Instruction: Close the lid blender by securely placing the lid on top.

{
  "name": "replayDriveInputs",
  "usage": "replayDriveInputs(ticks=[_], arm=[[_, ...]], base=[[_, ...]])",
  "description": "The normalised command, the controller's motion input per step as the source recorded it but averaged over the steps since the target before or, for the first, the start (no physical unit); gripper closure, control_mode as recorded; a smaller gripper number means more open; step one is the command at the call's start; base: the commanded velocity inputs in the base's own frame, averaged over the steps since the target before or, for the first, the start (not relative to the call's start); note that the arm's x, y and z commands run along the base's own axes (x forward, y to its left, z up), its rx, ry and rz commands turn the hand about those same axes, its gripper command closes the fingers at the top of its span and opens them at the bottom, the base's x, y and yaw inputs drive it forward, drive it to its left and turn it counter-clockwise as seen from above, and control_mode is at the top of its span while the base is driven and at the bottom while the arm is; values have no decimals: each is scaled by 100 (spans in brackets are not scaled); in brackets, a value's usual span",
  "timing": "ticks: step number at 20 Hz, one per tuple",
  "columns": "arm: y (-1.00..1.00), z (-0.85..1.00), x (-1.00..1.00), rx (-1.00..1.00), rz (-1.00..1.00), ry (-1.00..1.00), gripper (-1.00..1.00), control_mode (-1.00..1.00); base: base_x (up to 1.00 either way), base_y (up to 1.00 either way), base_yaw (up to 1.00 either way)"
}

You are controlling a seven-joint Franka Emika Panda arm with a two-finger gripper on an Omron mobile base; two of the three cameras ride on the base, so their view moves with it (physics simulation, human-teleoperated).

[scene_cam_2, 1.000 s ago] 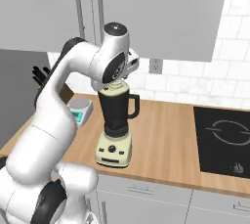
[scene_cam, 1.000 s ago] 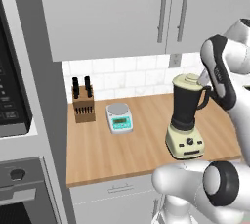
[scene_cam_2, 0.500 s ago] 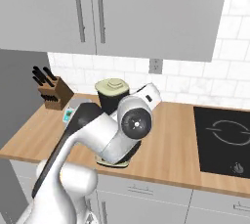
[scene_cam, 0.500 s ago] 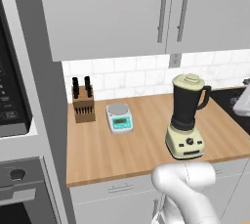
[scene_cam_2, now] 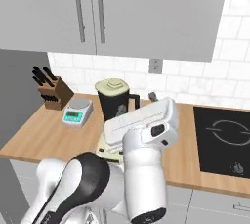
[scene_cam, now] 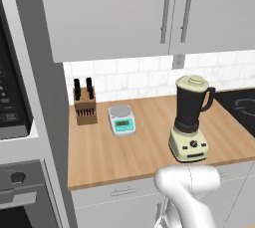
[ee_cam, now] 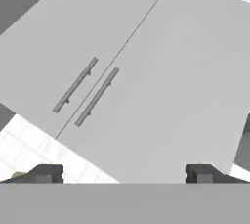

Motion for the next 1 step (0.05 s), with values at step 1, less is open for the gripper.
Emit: replayDriveInputs(ticks=[1], arm=[[-16, 100, -100, 33, 0, -56, -100, -100]], base=[[0, 0, 0]])
